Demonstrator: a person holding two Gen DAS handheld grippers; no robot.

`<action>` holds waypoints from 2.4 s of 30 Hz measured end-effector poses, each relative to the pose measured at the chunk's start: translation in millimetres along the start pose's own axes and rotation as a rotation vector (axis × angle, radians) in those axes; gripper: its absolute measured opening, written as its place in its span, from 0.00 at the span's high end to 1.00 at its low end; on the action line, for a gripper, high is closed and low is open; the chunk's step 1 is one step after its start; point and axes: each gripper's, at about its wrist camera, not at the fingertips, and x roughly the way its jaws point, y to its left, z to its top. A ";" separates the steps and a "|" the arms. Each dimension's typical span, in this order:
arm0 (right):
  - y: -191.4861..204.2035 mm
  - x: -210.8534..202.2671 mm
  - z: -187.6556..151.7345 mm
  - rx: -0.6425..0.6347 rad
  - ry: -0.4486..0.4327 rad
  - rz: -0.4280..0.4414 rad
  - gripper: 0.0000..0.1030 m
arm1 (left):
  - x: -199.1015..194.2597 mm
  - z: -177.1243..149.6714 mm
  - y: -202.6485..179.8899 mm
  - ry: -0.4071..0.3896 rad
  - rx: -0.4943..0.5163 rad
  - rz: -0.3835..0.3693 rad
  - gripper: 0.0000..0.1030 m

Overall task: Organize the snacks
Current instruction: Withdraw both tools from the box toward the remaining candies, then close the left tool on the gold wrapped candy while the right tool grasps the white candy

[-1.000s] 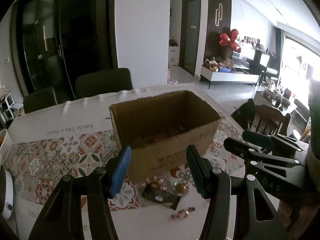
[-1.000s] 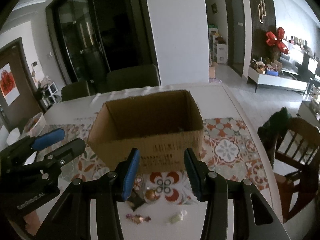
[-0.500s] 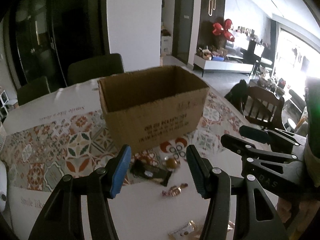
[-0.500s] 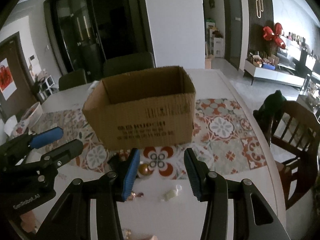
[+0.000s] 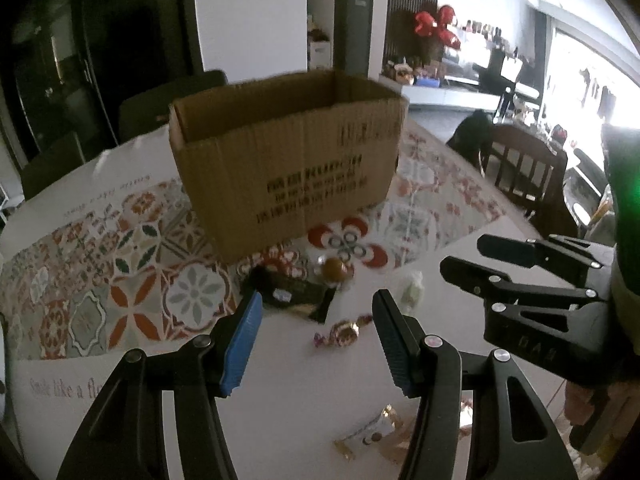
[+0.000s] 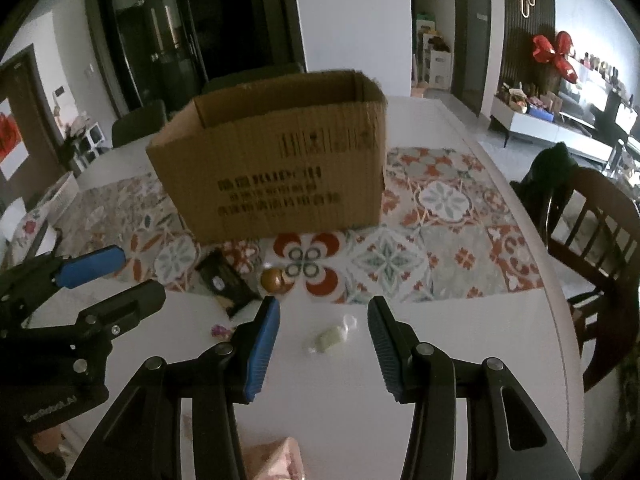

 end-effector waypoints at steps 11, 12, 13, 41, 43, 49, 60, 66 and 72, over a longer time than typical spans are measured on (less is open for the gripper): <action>-4.8 27.7 -24.3 -0.008 0.101 -0.008 0.54 | 33.6 -24.6 -5.0 0.120 0.026 -0.027 0.45; -5.8 30.5 -26.1 -0.007 0.108 -0.009 0.54 | 37.1 -26.0 -5.0 0.131 0.029 -0.027 0.45; -6.4 32.6 -27.2 -0.005 0.114 -0.010 0.54 | 40.1 -27.0 -5.0 0.138 0.031 -0.028 0.45; -10.0 81.7 -25.7 0.018 0.178 0.024 0.55 | 88.4 -25.1 -8.4 0.171 0.002 -0.079 0.49; -9.4 82.2 -25.5 0.009 0.177 0.016 0.56 | 89.5 -25.1 -7.5 0.174 -0.006 -0.086 0.53; -8.6 83.3 -25.2 -0.001 0.168 0.009 0.73 | 91.9 -26.5 -4.6 0.181 -0.042 -0.099 0.65; -9.2 81.5 -27.0 0.008 0.151 0.040 0.93 | 83.7 -28.2 -3.3 0.160 -0.064 -0.097 0.72; -8.6 78.5 -27.3 0.009 0.146 0.037 0.94 | 75.5 -23.8 -4.9 0.136 -0.063 -0.092 0.72; -11.1 77.2 -27.7 0.031 0.147 0.063 0.80 | 71.0 -22.0 -4.6 0.126 -0.066 -0.095 0.72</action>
